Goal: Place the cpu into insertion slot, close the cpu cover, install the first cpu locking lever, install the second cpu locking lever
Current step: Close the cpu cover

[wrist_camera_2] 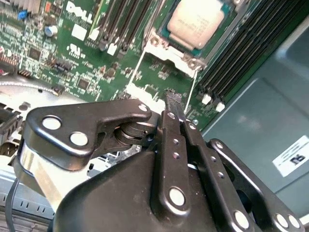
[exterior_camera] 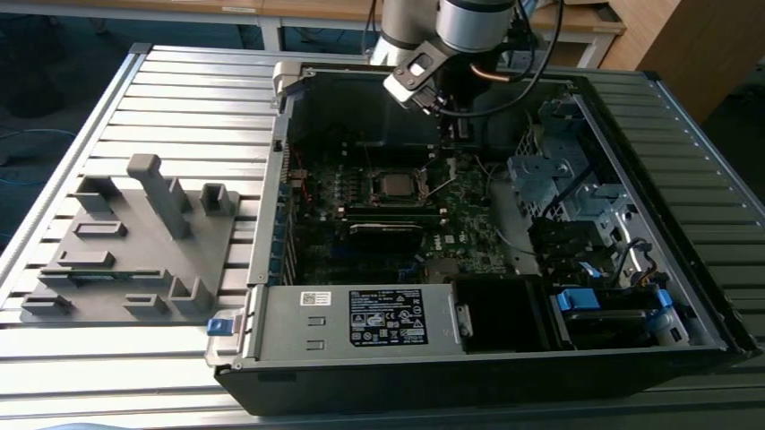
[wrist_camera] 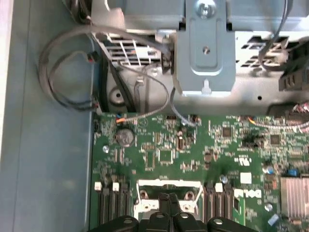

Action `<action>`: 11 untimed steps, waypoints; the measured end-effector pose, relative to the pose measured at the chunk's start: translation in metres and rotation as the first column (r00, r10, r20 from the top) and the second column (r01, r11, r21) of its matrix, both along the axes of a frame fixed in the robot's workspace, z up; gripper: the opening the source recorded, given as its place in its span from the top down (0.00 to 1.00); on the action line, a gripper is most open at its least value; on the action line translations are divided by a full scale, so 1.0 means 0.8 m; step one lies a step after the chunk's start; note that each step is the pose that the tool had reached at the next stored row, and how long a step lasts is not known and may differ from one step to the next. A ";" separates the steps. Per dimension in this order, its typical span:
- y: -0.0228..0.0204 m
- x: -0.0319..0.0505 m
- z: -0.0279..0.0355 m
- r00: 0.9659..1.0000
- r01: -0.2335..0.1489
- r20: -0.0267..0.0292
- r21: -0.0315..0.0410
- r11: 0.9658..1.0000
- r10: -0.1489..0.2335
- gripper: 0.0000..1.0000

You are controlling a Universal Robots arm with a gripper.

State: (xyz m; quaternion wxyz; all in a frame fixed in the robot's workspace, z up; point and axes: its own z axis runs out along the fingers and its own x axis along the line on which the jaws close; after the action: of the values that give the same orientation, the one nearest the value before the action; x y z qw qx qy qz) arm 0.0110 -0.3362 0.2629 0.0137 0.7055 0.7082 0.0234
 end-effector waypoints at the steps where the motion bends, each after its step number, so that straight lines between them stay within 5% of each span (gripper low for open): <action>1: 0.0000 0.003 -0.0001 1.000 0.000 0.000 0.000 1.000 0.000 0.90; 11: 0.0002 0.030 -0.0009 1.000 0.000 0.000 0.000 1.000 0.000 0.90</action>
State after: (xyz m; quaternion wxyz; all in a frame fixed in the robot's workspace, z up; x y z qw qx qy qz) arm 0.0350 -0.3360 0.2622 0.0137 0.7055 0.7082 0.0234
